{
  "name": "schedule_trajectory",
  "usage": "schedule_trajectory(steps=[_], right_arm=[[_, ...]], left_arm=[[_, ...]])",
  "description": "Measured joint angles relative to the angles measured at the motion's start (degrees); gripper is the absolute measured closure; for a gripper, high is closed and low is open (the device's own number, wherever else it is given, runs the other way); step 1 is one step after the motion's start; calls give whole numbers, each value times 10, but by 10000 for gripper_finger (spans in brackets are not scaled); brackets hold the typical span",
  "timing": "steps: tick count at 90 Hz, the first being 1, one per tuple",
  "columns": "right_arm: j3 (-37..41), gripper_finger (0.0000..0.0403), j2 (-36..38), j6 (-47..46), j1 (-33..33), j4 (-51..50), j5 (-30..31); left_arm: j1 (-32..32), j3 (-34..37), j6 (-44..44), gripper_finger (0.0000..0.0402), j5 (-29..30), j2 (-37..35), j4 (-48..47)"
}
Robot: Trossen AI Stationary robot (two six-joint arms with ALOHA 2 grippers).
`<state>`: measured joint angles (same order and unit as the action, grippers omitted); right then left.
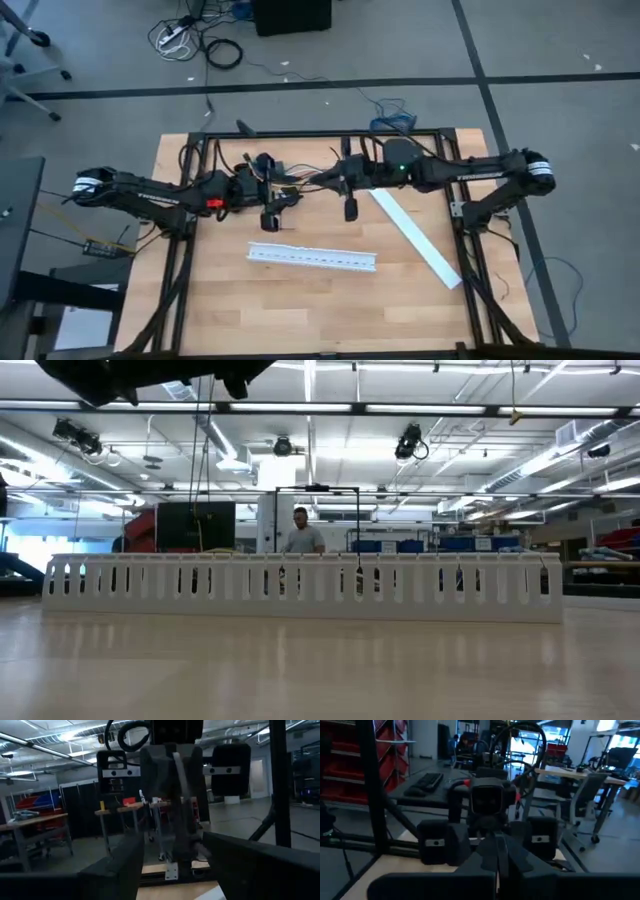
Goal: Ziptie cables
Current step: Wrap the cable wires with the black zip tie
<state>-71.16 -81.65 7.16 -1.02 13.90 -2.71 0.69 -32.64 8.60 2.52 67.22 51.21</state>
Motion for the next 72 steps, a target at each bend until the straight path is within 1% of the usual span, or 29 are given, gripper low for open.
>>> schedule_trajectory(steps=[34, 48, 67, 72], right_arm=[[0, 403, 0, -2, 0, 43, -7], [0, 403, -5, -16, 1, 70, -20], [0, 403, -19, -25, 0, 72, -19], [0, 403, -25, -25, 0, 88, -17]], left_arm=[[0, 0, 4, 204, -1, 0, 3], [0, 0, 29, 204, -21, 0, 24], [0, 0, 33, 204, -34, 0, 47], [0, 0, 33, 204, -36, 0, 48]])
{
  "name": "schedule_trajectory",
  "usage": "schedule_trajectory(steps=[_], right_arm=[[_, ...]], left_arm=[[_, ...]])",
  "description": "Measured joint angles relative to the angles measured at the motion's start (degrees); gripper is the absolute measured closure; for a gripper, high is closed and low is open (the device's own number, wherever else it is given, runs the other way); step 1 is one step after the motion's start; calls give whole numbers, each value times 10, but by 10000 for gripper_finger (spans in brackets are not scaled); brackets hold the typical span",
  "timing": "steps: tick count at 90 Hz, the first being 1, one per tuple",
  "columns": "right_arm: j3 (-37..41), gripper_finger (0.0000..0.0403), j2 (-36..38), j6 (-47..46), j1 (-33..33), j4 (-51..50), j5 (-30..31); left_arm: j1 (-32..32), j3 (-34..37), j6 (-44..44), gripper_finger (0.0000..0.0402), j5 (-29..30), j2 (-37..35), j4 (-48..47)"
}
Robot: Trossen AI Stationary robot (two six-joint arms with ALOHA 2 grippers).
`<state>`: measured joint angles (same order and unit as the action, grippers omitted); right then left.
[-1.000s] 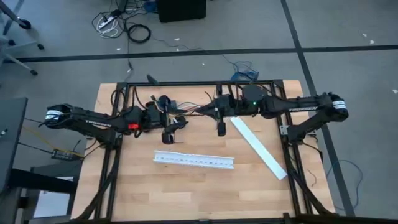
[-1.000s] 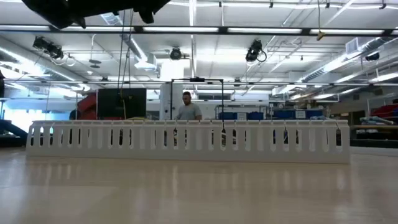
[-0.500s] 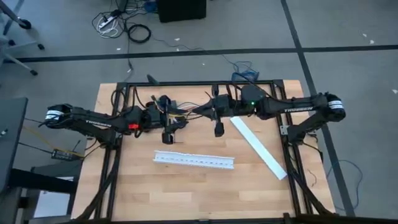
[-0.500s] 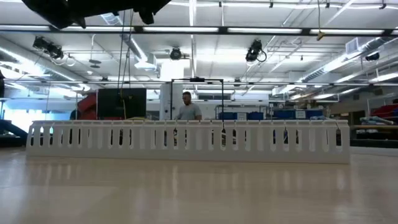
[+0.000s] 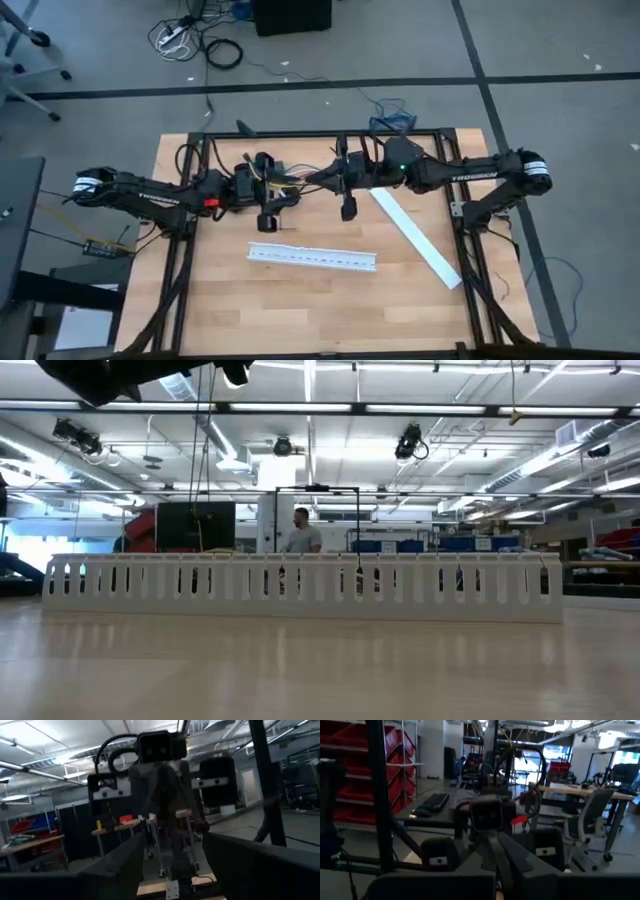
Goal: Ziptie cables
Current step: Wrap the cable wires with the black zip tie
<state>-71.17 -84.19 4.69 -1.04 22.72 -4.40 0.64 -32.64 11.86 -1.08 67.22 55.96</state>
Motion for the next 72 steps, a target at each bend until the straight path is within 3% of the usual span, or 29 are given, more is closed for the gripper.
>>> schedule_trajectory(steps=[72], right_arm=[[0, 402, -29, -17, -22, 87, 17]], left_arm=[[0, 0, 2, 204, -31, 28, 20]])
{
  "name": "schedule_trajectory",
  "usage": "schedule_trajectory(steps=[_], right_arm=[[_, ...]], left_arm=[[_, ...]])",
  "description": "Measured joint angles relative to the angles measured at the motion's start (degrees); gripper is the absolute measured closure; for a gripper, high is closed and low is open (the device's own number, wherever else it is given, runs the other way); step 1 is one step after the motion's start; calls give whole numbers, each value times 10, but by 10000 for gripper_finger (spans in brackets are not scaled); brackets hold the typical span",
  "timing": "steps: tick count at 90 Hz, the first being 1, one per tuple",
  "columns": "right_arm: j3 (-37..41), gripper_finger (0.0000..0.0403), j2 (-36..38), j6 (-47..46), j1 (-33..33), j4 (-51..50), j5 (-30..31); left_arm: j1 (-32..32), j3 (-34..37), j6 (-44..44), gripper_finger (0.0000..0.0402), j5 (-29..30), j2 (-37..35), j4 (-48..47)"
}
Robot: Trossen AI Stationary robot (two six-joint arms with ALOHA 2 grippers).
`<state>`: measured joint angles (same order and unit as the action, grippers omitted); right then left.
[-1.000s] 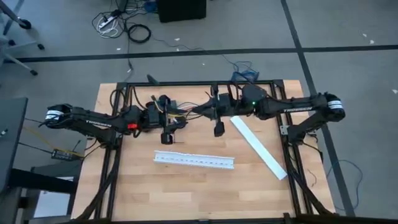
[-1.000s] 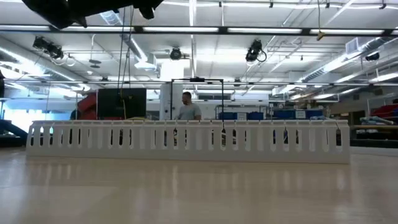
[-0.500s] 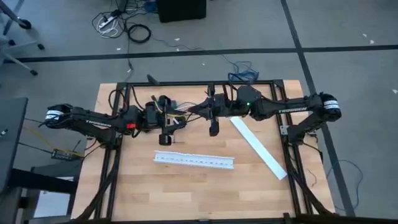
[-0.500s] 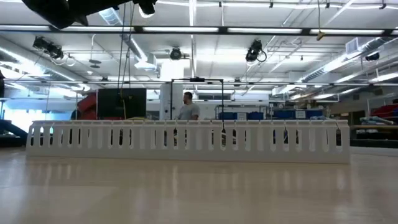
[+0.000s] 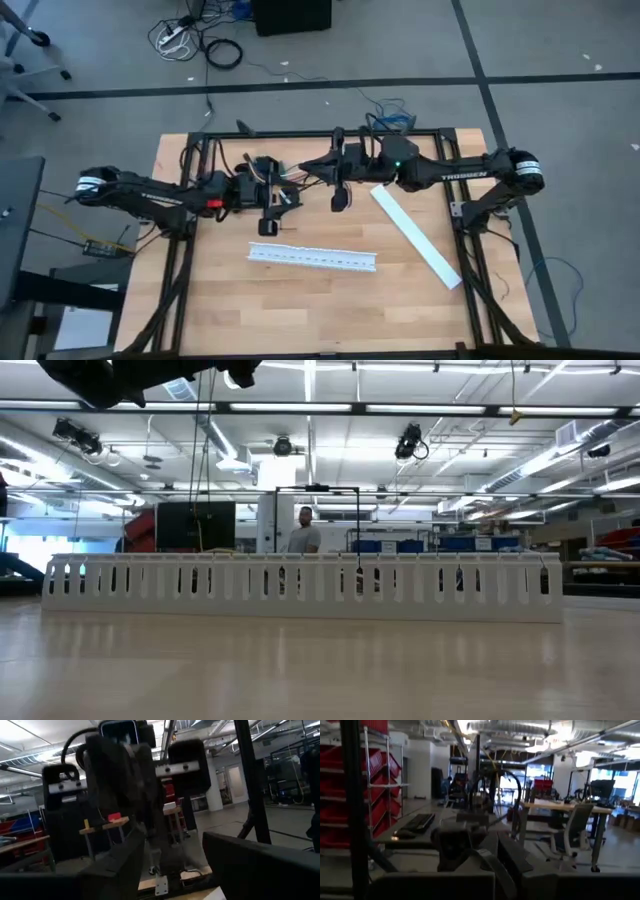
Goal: Ziptie cables
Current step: Wrap the cable wires with the black zip tie
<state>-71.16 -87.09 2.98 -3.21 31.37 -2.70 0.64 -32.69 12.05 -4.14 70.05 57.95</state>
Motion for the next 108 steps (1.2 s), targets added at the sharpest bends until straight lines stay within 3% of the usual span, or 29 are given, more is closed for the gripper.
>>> schedule_trajectory(steps=[23, 36, 67, 108], right_arm=[[0, 402, 0, -13, -1, -8, -13], [1, 402, 0, -10, 2, -40, -15], [62, 403, 0, -32, -15, -42, -13], [64, 403, -2, -34, -12, -29, -34]], left_arm=[[0, 0, 17, 204, 20, 10, 26], [0, 0, 23, 204, 29, 10, -19], [0, 0, -15, 204, 50, 10, -34], [1, -10, -66, 204, 31, 27, -37]])
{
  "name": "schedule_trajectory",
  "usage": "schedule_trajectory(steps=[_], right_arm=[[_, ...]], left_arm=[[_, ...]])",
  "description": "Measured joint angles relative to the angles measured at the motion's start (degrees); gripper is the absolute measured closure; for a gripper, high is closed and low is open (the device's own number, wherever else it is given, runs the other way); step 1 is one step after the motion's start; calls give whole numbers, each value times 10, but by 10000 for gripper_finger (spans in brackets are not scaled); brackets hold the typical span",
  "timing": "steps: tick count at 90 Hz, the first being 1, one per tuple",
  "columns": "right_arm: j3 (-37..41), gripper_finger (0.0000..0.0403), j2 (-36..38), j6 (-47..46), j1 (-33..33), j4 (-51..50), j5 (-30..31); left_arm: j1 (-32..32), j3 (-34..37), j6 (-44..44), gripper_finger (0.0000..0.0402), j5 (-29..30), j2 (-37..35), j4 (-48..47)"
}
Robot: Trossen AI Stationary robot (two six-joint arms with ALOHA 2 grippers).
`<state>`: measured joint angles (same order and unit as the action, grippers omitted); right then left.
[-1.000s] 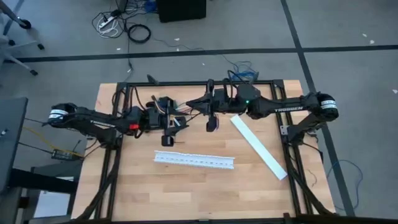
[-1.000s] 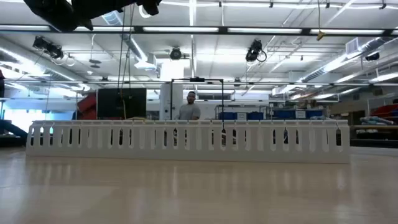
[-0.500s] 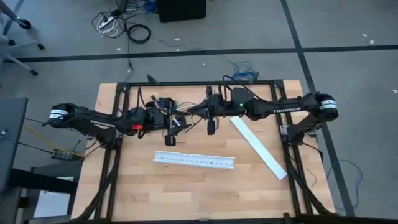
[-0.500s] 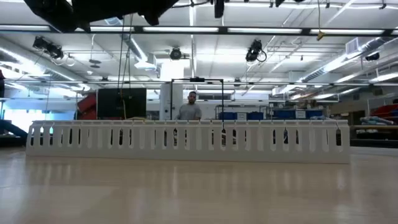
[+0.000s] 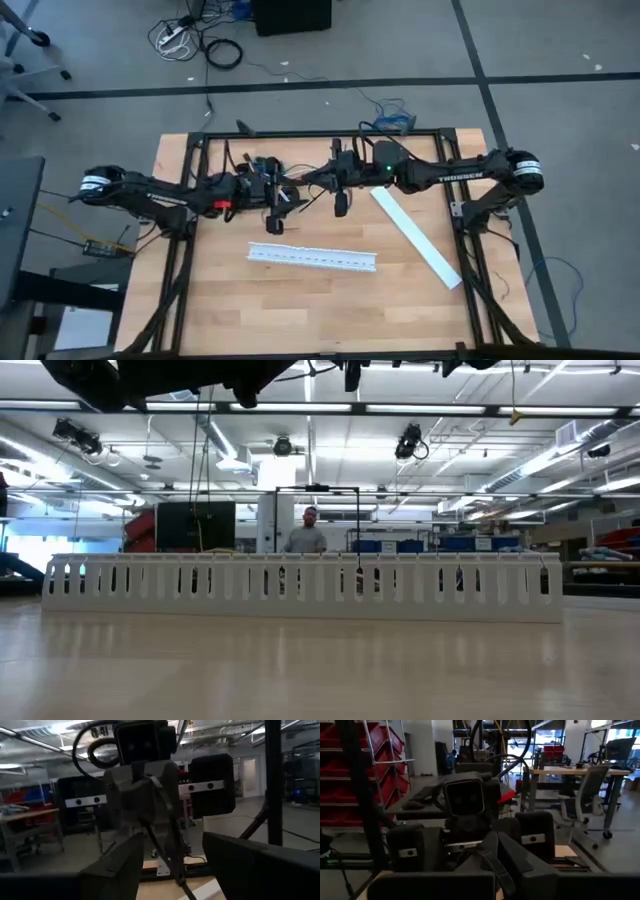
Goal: Ziptie cables
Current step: Wrap the cable wires with the black zip tie
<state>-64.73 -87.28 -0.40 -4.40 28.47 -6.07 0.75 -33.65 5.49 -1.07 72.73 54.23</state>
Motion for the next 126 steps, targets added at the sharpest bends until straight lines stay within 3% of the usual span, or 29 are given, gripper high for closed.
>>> schedule_trajectory(steps=[21, 92, 103, 119, 126], right_arm=[[1, 403, -18, 0, 2, -4, 4], [0, 403, -12, 10, -14, -30, 3], [0, 403, -12, 10, -16, -30, -1], [0, 403, -12, 10, -16, -30, -2], [0, 402, -12, 10, -16, -30, -2]], left_arm=[[0, -14, -13, 204, -10, 32, -2], [-1, -14, -13, 209, 2, 32, -31], [-1, -14, -12, 248, 15, 32, -32], [-1, -14, 15, 374, 20, 32, -24], [-1, -14, 17, 392, 19, 32, -14]])
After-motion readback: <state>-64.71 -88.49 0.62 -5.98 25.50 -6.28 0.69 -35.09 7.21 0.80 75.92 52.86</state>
